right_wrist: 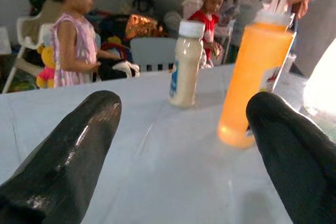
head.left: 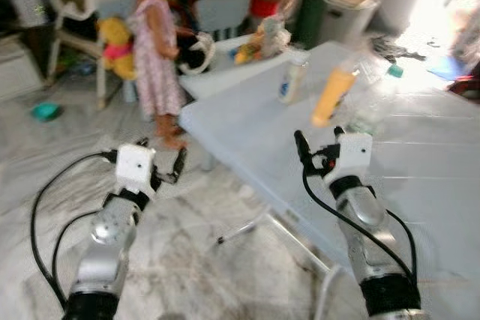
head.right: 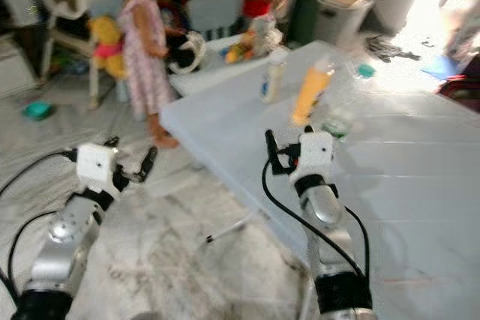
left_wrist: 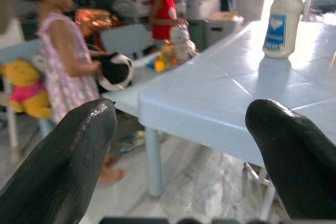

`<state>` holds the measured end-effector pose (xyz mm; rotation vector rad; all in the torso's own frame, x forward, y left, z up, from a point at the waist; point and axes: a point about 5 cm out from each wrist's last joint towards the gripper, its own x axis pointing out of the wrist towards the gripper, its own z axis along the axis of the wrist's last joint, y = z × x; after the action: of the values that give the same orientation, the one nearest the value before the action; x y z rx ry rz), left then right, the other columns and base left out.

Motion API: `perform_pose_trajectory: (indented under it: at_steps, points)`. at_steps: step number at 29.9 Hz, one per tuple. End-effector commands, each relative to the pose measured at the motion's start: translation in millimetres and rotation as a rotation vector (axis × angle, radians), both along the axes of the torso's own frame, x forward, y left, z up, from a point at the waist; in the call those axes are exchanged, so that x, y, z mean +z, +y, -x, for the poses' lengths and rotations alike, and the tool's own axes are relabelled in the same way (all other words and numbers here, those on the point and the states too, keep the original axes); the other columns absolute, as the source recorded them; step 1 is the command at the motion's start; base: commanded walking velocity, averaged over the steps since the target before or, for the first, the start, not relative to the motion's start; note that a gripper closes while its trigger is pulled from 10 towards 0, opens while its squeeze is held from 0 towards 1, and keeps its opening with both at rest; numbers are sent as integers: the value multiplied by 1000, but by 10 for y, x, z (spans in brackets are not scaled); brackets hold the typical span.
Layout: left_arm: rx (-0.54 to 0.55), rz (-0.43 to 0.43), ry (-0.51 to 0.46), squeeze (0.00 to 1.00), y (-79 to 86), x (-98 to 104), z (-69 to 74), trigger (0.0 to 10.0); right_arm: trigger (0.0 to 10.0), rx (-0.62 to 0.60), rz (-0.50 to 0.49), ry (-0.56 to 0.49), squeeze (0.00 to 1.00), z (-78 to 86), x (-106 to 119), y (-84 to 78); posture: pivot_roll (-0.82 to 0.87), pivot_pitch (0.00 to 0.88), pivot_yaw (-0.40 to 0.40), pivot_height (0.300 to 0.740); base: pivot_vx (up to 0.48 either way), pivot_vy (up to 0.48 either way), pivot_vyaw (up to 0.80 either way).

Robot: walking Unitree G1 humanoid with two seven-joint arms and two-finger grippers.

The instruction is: Restocking fridge

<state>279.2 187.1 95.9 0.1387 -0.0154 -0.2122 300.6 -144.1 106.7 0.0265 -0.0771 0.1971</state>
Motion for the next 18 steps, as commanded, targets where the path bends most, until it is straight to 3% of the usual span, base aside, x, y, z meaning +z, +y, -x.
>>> perform_pose_trajectory:
  at_steps: [1, 9, 18]
  points:
    - [-2, 6, -11, 0, -23, 27, -23, 10000, 10000, 21, 15, -29, 0, -7, 65, 13, 40, 0, -92, 740, 285, 0, -800]
    - [-7, 28, -18, 0, -12, 34, -1, 10000, 10000, 35, 22, -33, 0, 23, 39, 58, 44, 0, -88, 740, 0, 0, -755]
    - [9, 46, -28, 0, 22, 60, 14, 10000, 10000, 27, 13, -22, 0, 37, 8, 101, 61, 0, -75, 740, 0, 0, 0]
